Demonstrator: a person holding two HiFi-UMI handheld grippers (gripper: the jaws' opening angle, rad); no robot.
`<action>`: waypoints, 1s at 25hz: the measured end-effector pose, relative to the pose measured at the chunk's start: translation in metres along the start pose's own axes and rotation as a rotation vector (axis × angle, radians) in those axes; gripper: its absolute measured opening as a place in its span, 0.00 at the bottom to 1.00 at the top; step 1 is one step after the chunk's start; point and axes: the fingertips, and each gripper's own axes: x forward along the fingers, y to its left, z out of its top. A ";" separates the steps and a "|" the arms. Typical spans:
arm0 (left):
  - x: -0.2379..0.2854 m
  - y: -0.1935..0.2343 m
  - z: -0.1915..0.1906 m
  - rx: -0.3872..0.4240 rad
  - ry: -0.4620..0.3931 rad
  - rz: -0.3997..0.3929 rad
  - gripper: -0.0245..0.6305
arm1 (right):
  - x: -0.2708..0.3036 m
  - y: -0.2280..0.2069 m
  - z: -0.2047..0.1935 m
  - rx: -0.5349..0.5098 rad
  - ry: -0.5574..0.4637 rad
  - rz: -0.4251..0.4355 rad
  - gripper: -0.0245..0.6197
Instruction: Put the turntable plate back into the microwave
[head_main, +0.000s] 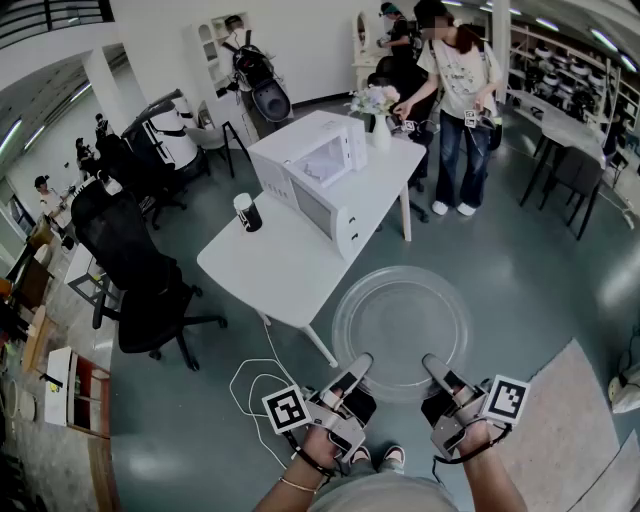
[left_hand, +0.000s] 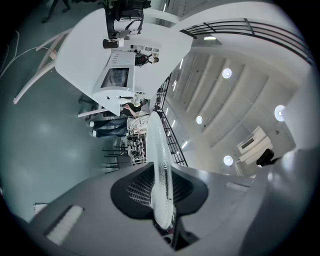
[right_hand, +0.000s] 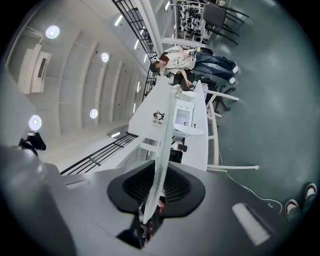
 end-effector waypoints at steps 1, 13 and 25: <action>0.001 0.001 0.002 0.002 -0.002 -0.004 0.09 | 0.002 0.000 0.002 -0.006 0.000 0.002 0.11; -0.005 0.006 0.021 -0.008 -0.029 -0.022 0.09 | 0.025 0.000 -0.004 -0.027 0.011 0.009 0.11; -0.003 0.015 0.060 -0.005 -0.002 -0.016 0.09 | 0.062 -0.005 -0.003 -0.045 -0.019 0.000 0.11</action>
